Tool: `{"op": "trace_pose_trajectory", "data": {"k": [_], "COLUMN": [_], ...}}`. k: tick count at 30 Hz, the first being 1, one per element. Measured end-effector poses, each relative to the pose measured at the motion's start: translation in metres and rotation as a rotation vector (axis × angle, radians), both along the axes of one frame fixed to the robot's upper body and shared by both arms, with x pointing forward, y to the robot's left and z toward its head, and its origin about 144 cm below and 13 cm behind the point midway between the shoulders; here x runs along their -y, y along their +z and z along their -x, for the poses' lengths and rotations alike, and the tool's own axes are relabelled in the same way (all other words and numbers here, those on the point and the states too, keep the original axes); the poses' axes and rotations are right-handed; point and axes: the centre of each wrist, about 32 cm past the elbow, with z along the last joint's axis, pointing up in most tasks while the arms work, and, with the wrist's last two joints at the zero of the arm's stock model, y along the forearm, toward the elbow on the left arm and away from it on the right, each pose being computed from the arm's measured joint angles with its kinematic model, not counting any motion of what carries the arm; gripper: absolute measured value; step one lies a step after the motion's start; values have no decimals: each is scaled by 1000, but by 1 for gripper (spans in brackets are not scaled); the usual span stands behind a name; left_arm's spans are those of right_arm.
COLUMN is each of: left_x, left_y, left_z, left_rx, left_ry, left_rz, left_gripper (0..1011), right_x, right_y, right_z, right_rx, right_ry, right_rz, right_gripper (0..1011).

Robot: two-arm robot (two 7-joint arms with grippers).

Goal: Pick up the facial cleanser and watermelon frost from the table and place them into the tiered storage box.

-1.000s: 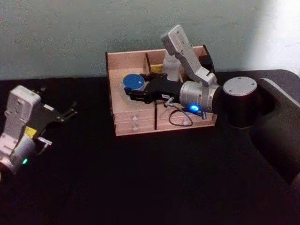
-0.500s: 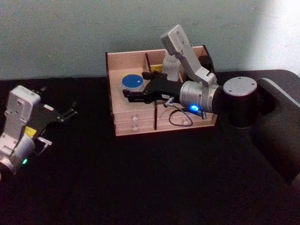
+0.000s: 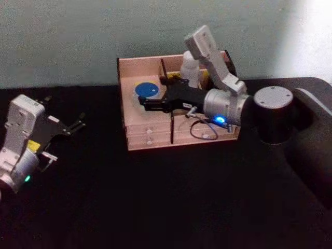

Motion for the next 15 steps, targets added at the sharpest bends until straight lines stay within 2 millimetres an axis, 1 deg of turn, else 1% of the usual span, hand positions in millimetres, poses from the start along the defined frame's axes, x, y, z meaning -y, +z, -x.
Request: {"op": "trace_pose_trajectory", "data": {"k": [3,4,5,7,8,11,12,15], "left_x": [0,0,0,0,0,0,0,0], "left_y": [0,0,0,0,0,0,0,0], "left_z": [0,0,0,0,0,0,0,0], "left_rx": [0,0,0,0,0,0,0,0], "left_ry": [0,0,0,0,0,0,0,0], "left_rz": [0,0,0,0,0,0,0,0], "left_gripper": [1001,1001,1001,1001,1001,1001,1001,1001], "right_x": [10,17,17,29,39,54,66,83], "right_y": [4,6,6,9,10,12,12,12], "right_z": [11,17,17,29,37,49,58,70], "right_rx": [22,32,32,45,52,57,54,45], "right_ry": [0,3,3,9,13,13,8,-4], "right_rz": [-17,-24,-24,-33,-38,-42,-45,-49], "right_gripper": [1003,1002,1003,1002,1002,1003,1003,1003]}}
